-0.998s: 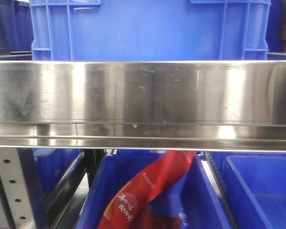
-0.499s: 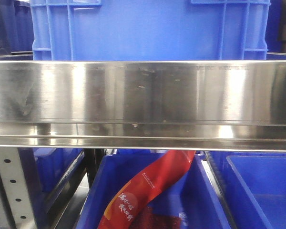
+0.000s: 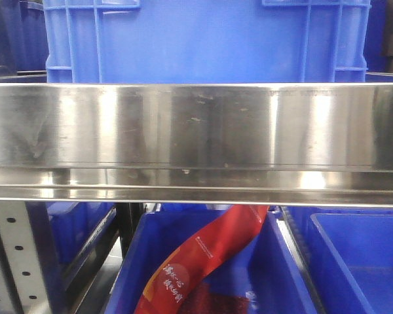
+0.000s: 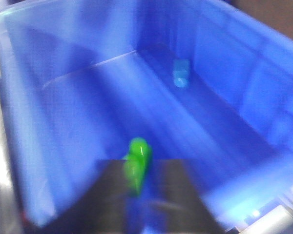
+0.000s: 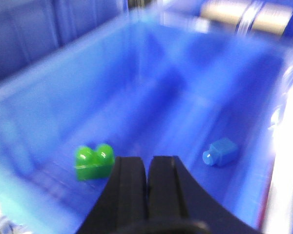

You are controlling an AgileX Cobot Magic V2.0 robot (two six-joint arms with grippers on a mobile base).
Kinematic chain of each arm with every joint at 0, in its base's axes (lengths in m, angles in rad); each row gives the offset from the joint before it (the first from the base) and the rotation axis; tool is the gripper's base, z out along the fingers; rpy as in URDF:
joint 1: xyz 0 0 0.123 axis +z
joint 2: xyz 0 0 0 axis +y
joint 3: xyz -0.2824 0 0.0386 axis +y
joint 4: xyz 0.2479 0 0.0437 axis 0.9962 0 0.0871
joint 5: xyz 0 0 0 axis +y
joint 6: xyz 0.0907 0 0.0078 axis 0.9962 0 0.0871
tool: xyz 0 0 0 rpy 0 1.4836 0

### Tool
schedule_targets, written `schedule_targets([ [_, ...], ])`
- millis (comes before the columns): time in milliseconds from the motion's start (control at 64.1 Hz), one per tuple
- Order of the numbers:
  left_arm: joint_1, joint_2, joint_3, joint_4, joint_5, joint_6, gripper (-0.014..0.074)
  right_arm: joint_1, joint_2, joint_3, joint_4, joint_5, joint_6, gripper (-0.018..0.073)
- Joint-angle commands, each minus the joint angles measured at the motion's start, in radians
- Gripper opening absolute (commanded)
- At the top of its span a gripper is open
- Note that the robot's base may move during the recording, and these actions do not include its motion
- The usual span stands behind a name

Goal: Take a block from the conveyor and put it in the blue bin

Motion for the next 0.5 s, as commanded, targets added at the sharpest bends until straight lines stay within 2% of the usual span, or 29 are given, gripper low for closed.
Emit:
schedule_targets([
  [0,-0.006,-0.087,0.055,-0.007,-0.005,-0.018,-0.0111,-0.001,-0.088,0.073,-0.004,-0.034,-0.005,-0.0158],
  [171,-0.006,-0.276,0.289,-0.007,-0.143,-0.03,-0.0111,-0.001,-0.287,0.302,-0.013,-0.142,-0.005,-0.0158],
  [296,-0.006,-0.451,0.53,-0.007,-0.279,-0.032,-0.0111,-0.001,-0.435,0.488,-0.013,-0.215,-0.005,-0.0162],
  [483,-0.006,-0.685,0.864,-0.007,-0.502,-0.032,-0.0111,-0.001,-0.627,0.719,-0.013,-0.253,-0.005,-0.0162],
])
